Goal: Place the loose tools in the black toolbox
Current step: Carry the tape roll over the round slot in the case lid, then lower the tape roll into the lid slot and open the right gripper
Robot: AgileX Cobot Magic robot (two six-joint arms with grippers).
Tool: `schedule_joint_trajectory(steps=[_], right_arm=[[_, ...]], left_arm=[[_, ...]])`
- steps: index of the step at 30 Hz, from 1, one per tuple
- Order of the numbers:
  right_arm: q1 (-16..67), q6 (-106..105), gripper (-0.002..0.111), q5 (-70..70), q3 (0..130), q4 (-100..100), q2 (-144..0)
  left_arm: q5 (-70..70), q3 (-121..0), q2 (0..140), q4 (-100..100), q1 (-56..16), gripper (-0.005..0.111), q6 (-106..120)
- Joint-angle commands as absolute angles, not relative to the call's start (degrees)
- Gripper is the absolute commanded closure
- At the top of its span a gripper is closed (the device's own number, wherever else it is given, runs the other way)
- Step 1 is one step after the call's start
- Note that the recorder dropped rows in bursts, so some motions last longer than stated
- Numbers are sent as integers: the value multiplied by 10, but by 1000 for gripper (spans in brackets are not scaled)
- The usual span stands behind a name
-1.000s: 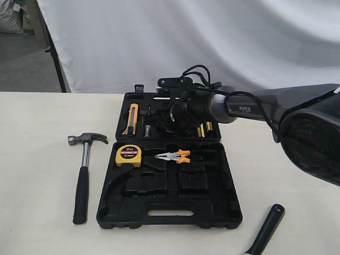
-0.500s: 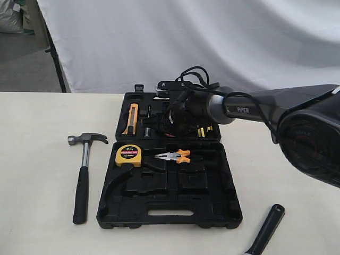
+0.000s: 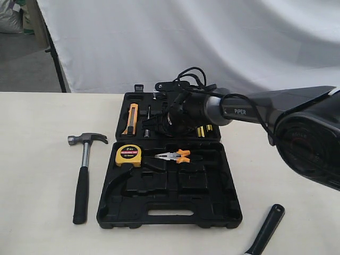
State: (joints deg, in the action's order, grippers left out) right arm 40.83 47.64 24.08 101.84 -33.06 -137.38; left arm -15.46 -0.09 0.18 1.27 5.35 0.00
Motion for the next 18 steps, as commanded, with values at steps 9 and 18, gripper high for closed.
schedule_joint_trajectory(steps=[9, 18], right_arm=[[416, 472, 14, 320, 1012, -330, -1360], [416, 439, 12, 336, 1012, -337, -1256]], left_arm=[[-154, 0, 0, 17, 55, 106, 0], [-154, 0, 0, 17, 55, 106, 0]])
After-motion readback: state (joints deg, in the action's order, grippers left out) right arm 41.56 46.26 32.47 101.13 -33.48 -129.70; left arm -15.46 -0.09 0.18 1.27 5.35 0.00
